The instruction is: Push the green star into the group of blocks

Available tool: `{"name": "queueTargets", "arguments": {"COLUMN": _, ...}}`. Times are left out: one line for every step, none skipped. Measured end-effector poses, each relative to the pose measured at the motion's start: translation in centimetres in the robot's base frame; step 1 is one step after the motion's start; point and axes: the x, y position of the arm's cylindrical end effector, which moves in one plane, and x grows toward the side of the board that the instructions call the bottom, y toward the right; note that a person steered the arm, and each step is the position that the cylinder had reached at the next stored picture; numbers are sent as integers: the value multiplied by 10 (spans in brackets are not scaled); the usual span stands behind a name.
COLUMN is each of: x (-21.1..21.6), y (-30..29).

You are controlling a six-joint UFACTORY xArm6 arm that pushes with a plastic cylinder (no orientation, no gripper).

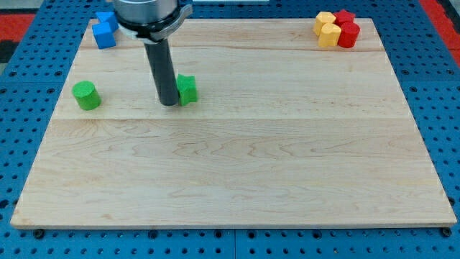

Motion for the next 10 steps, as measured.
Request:
{"name": "queueTargets", "arguments": {"x": -35, "y": 12}}
{"name": "queueTargets", "arguments": {"x": -70, "y": 49}}
{"name": "queueTargets", "arguments": {"x": -100, "y": 90}}
{"name": "queueTargets", "arguments": {"x": -99, "y": 100}}
{"name": "queueTargets", "arguments": {"x": -66, "y": 100}}
{"name": "queueTargets", "arguments": {"x": -31, "y": 101}}
{"name": "queueTargets", "arguments": {"x": -19, "y": 120}}
{"name": "queueTargets", "arguments": {"x": -48, "y": 132}}
{"name": "queueTargets", "arguments": {"x": -78, "y": 142}}
{"name": "queueTargets", "arguments": {"x": -92, "y": 145}}
